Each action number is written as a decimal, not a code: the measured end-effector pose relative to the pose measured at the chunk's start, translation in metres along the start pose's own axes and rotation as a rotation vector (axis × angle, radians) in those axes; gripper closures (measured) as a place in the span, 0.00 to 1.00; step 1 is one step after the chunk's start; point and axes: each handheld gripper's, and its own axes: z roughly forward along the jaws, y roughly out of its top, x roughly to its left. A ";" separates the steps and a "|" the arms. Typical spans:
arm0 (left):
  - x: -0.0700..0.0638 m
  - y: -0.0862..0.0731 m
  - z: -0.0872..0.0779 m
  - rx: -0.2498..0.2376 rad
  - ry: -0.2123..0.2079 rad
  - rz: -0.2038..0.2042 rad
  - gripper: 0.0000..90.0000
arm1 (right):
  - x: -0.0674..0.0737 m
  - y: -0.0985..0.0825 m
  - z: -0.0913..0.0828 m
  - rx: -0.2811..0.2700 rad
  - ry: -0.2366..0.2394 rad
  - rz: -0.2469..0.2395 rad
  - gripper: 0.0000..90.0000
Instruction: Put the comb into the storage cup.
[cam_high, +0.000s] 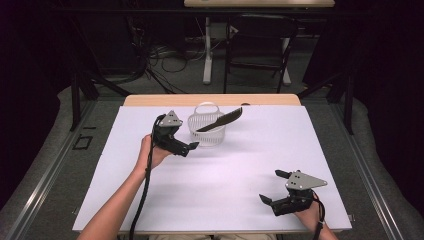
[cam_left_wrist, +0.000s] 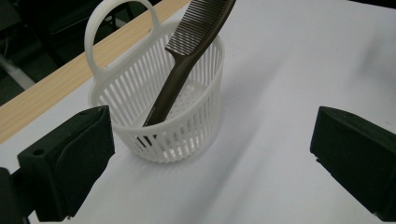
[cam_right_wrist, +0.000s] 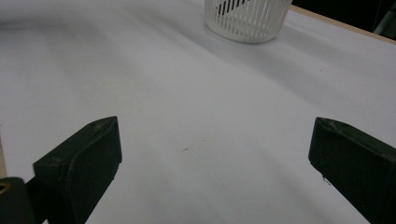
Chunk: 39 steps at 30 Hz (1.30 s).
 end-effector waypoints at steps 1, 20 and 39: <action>-0.001 -0.001 -0.002 0.002 0.004 -0.003 0.00 | 0.000 0.000 0.000 0.000 0.000 0.000 0.02; -0.011 -0.029 -0.025 0.016 0.049 -0.031 0.00 | 0.000 0.000 0.000 0.001 -0.003 0.003 0.02; -0.031 -0.059 -0.040 0.016 0.071 -0.059 0.00 | 0.000 0.000 0.000 0.004 -0.004 0.002 0.02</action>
